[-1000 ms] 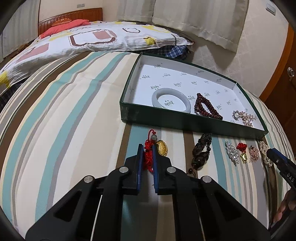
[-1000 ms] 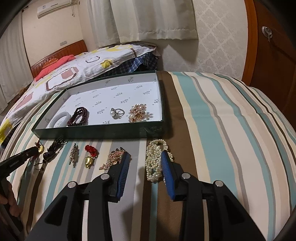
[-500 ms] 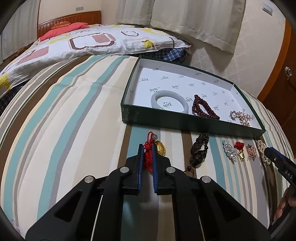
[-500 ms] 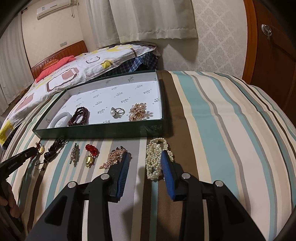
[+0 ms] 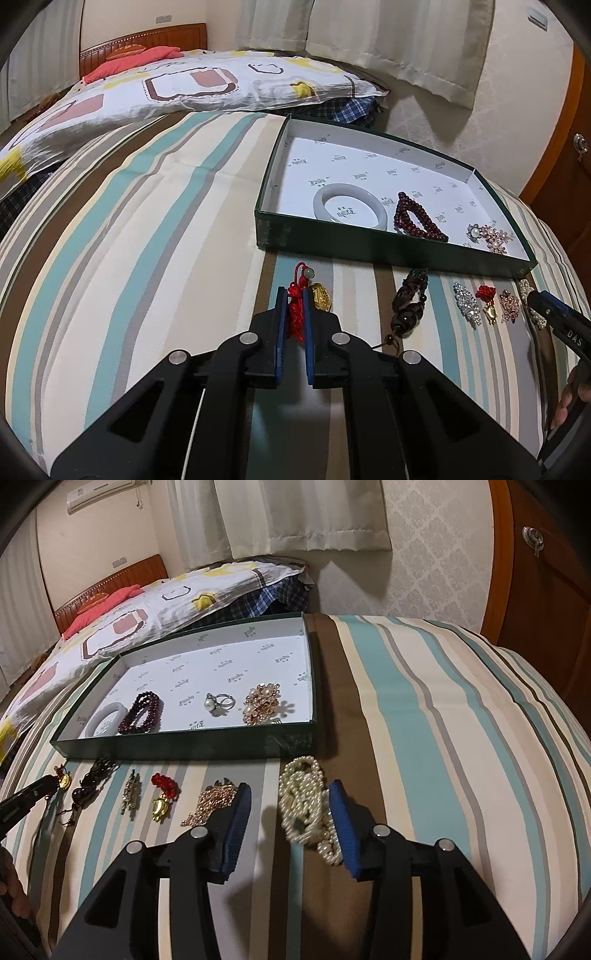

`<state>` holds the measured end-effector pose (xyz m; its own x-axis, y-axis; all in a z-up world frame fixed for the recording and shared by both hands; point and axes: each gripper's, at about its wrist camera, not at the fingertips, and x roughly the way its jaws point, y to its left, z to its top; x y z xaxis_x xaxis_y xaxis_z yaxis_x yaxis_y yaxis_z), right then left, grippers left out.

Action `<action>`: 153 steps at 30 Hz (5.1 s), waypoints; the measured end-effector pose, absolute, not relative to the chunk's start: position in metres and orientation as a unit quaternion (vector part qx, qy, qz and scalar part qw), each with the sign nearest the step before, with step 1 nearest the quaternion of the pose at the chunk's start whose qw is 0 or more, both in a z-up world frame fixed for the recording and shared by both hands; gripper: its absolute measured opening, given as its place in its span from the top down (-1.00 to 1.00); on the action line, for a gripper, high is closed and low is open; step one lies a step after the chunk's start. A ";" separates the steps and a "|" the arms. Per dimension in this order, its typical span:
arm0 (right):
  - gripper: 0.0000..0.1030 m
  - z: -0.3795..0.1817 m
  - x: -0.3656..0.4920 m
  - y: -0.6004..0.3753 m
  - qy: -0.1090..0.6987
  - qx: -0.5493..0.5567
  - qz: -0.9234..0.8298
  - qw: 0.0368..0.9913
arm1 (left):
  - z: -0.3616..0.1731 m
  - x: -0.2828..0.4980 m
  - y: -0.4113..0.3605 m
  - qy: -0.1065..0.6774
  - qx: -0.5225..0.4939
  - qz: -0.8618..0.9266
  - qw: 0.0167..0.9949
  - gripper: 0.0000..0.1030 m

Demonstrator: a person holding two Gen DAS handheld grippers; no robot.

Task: Organize jewelry
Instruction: 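Hold the tassel pendant with the left tool while the right tool grasps the pearl necklace, then carry the tassel pendant and pearl necklace into the green box, opening both tools, then grasp the black bead pendant with the left tool while the right tool grasps the gold filigree brooch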

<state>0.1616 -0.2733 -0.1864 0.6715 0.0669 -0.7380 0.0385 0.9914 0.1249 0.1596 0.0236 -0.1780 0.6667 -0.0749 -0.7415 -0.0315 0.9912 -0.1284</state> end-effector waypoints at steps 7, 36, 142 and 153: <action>0.11 -0.192 0.168 -0.277 0.424 0.068 0.007 0.903 | -0.178 0.160 0.025 0.409 -0.067 -0.009 0.910 0.83; 0.60 -0.150 0.145 -0.269 0.360 0.067 0.029 0.930 | -0.131 0.145 0.018 0.357 -0.071 -0.031 0.931 0.84; 0.23 -0.167 0.157 -0.232 0.374 0.047 0.054 0.925 | -0.142 0.149 0.002 0.342 -0.048 -0.050 0.937 -0.04; 0.22 -0.191 0.174 -0.233 0.434 0.052 0.056 0.897 | -0.157 0.154 0.003 0.363 -0.050 -0.040 0.930 -0.04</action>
<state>0.1735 -0.2325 -0.1910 0.6163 0.1457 -0.7739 -0.0550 0.9883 0.1422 0.1544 0.0034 -0.1571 0.7335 -0.1108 -0.6706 0.0386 0.9918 -0.1217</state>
